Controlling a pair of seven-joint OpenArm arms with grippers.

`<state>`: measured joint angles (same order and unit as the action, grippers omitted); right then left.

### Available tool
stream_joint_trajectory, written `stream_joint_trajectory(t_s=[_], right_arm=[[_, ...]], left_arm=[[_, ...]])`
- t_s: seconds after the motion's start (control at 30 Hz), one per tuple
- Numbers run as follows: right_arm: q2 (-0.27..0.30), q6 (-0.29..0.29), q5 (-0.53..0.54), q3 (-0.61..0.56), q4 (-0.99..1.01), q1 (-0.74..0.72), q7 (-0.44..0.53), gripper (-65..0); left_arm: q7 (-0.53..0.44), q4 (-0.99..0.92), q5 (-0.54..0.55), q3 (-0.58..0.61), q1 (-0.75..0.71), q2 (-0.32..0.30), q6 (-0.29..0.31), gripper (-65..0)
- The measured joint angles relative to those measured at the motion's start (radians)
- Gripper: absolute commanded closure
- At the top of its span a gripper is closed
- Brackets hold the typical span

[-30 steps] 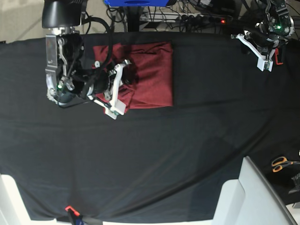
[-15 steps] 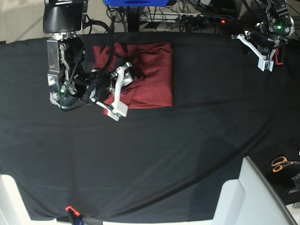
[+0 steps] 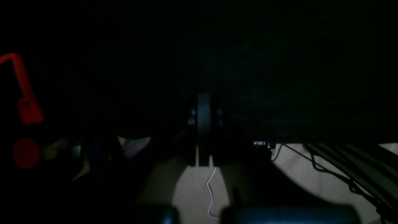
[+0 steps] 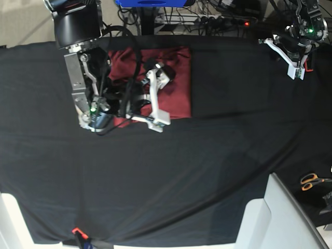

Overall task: Fold the T-shirt properly
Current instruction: 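Release the folded end and lift the right gripper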

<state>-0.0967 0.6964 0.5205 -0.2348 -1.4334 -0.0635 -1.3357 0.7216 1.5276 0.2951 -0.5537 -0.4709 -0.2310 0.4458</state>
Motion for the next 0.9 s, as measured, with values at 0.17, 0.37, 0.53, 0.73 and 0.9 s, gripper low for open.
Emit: stream_joint_trajectory(t_s=[0.17,0.37,0.53,0.73,0.9], right_arm=[[0.0,0.0,0.001,-0.062,0.0,-0.023,-0.039,-50.9],[0.0,-0.003,0.009,-0.198,0.0,-0.058,-0.049,-50.9],[0.006,0.0,0.049,-0.263,-0.097,-0.063,-0.06,-50.9],[0.048,0.001,0.063,-0.175,-0.33,-0.077,-0.054,-50.9],[0.153,0.001,0.036,0.13,-0.32,-0.053,-0.038,-38.4]], left_arm=[[-0.002,-0.002,0.0,0.0,0.03,0.0,0.0,0.0],[0.003,-0.006,-0.003,0.0,0.048,0.0,0.0,0.0],[-0.002,-0.005,-0.001,0.0,0.055,-0.001,0.0,0.0],[-0.002,-0.006,0.002,0.0,0.055,-0.011,0.001,0.0],[0.0,-0.007,-0.003,-0.002,0.053,-0.022,0.0,0.0]])
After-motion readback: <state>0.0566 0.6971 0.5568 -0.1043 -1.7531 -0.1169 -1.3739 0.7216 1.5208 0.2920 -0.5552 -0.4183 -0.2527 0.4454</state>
